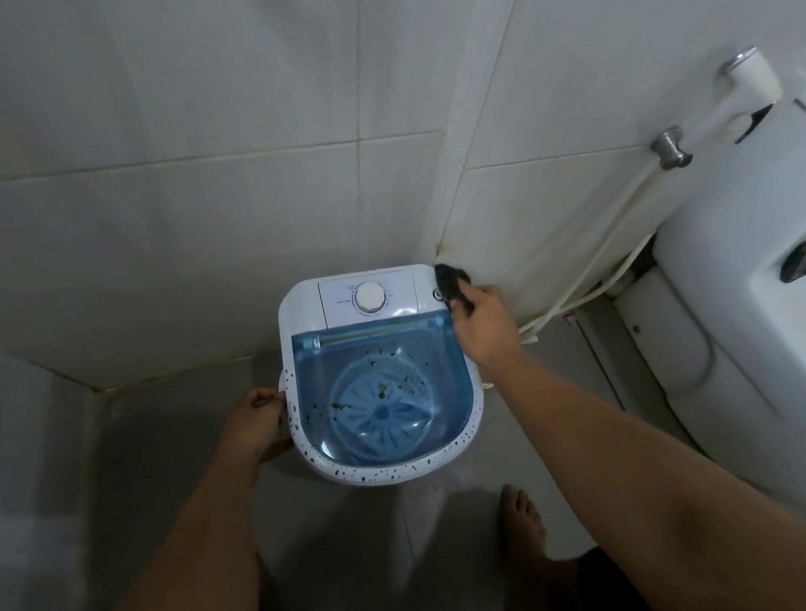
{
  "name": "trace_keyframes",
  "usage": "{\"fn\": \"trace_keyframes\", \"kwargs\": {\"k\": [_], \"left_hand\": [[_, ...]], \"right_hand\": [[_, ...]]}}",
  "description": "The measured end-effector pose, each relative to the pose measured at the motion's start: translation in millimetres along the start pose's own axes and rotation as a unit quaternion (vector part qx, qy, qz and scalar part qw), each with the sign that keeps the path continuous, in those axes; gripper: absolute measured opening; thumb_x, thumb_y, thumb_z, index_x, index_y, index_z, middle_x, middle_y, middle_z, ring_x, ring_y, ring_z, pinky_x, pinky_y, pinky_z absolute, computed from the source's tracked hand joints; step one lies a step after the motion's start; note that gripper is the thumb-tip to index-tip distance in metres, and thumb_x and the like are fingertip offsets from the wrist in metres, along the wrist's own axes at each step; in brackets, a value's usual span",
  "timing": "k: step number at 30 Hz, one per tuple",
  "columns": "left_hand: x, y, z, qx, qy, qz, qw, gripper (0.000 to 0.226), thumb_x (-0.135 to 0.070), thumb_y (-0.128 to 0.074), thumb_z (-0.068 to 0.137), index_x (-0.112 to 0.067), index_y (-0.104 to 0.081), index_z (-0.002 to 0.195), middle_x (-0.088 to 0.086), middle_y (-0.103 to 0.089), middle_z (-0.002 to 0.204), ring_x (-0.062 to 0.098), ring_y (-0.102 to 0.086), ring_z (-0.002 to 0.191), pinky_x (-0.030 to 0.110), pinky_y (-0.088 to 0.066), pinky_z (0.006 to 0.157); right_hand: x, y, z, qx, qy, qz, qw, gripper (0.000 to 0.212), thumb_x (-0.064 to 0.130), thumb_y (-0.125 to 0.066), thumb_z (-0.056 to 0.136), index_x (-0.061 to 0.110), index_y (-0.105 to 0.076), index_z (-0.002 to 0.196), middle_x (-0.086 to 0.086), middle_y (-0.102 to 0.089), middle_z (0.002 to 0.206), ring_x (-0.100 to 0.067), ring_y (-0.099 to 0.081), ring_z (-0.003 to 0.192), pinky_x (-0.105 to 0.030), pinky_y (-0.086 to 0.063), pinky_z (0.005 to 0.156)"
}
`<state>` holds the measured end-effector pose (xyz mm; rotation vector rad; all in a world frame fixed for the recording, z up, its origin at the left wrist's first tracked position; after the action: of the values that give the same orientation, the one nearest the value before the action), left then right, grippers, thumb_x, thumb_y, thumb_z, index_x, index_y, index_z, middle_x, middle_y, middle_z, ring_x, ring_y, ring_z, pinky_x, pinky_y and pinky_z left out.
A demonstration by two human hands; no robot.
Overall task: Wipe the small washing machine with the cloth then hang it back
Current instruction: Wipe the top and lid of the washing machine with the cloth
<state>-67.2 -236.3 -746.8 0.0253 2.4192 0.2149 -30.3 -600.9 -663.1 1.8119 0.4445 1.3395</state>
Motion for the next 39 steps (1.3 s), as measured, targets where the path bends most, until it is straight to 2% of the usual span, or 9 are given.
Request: {"fn": "trace_keyframes", "kwargs": {"k": [7,11,16,20,23,25,30,34,39], "left_hand": [[-0.5,-1.2,-3.0,0.004,-0.007,0.001,1.000,0.011,-0.011,-0.058,0.097,-0.014,-0.061,0.107,0.015,-0.069,0.117,0.030,-0.067,0.109,0.042,-0.062,0.073],[1.1,-0.6,-3.6,0.002,-0.001,-0.001,1.000,0.006,-0.013,-0.057,0.097,-0.017,-0.061,0.098,0.014,-0.071,0.117,0.031,-0.069,0.110,0.048,-0.062,0.080],[1.1,-0.2,-2.1,0.000,-0.007,0.003,1.000,0.008,-0.014,-0.056,0.097,-0.020,-0.061,0.094,0.014,-0.070,0.120,0.032,-0.068,0.112,0.046,-0.063,0.075],[1.8,-0.2,-0.4,0.003,-0.008,0.004,1.000,0.008,-0.015,-0.055,0.099,-0.021,-0.060,0.094,0.012,-0.069,0.123,0.029,-0.067,0.113,0.047,-0.062,0.076],[0.1,-1.1,-2.3,0.003,-0.008,0.007,1.000,0.012,-0.015,-0.054,0.100,-0.022,-0.058,0.091,0.012,-0.068,0.124,0.028,-0.066,0.114,0.040,-0.060,0.066],[-0.1,-1.1,-1.7,0.004,-0.004,0.011,1.000,0.013,-0.016,-0.054,0.101,-0.023,-0.058,0.091,0.018,-0.067,0.127,0.031,-0.066,0.118,0.041,-0.061,0.067],[0.7,-0.6,2.3,0.010,0.001,0.016,1.000,0.013,-0.012,-0.053,0.100,-0.021,-0.058,0.093,0.018,-0.065,0.128,0.034,-0.066,0.117,0.050,-0.062,0.082],[1.8,0.7,3.1,0.019,-0.001,0.006,1.000,0.012,-0.012,-0.054,0.098,-0.021,-0.059,0.093,0.014,-0.066,0.127,0.030,-0.065,0.116,0.050,-0.062,0.082],[-1.3,-0.4,0.8,0.012,-0.010,0.001,1.000,0.011,-0.013,-0.056,0.098,-0.021,-0.056,0.090,0.018,-0.067,0.124,0.035,-0.068,0.112,0.054,-0.062,0.083]], "right_hand": [[-27.9,-1.0,-54.7,-0.020,-0.012,0.055,0.998,0.042,0.025,-0.055,0.100,0.023,-0.059,0.142,-0.012,-0.055,0.130,-0.029,-0.061,0.116,-0.034,-0.044,0.108],[-48.5,-1.7,-127.3,-0.079,-0.016,0.105,0.991,0.044,0.028,-0.057,0.096,0.024,-0.061,0.139,-0.008,-0.057,0.124,-0.024,-0.063,0.109,-0.040,-0.053,0.100],[-54.8,-14.5,-212.4,-0.095,-0.030,0.136,0.986,0.046,0.019,-0.063,0.098,0.024,-0.058,0.143,-0.001,-0.049,0.132,-0.015,-0.059,0.117,-0.032,-0.051,0.100],[-52.5,-2.4,-169.3,-0.092,-0.028,0.115,0.989,0.045,0.018,-0.064,0.096,0.024,-0.060,0.141,-0.008,-0.054,0.127,-0.018,-0.060,0.112,-0.032,-0.049,0.101],[-55.7,0.1,-95.8,-0.022,-0.042,0.049,0.998,0.044,0.040,-0.056,0.094,0.036,-0.061,0.138,-0.011,-0.065,0.117,-0.026,-0.068,0.101,-0.041,-0.056,0.094],[-55.6,-1.4,-60.8,0.011,-0.054,0.016,0.998,0.049,0.051,-0.048,0.091,0.038,-0.060,0.137,-0.011,-0.069,0.109,-0.027,-0.071,0.092,-0.045,-0.059,0.087],[-50.3,-6.3,-78.7,-0.034,-0.056,0.068,0.996,0.042,0.032,-0.055,0.098,0.029,-0.061,0.139,-0.012,-0.059,0.125,-0.027,-0.065,0.107,-0.040,-0.053,0.100],[-65.8,-5.7,-142.0,-0.080,-0.030,0.097,0.992,0.044,0.024,-0.060,0.096,0.024,-0.061,0.139,-0.010,-0.056,0.120,-0.026,-0.061,0.110,-0.038,-0.051,0.099],[-42.0,-3.0,-213.4,-0.106,0.063,-0.042,0.992,0.046,0.011,-0.066,0.091,0.022,-0.065,0.136,-0.007,-0.057,0.123,-0.028,-0.057,0.105,-0.041,-0.052,0.089]]}}
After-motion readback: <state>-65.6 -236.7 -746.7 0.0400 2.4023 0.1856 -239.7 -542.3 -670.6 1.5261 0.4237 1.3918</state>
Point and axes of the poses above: each hand's wrist, its own z-axis towards the middle knuckle, its own y-axis out of the back of the hand, x = y × z, the point moved 8 cm from there along z, towards the middle knuckle
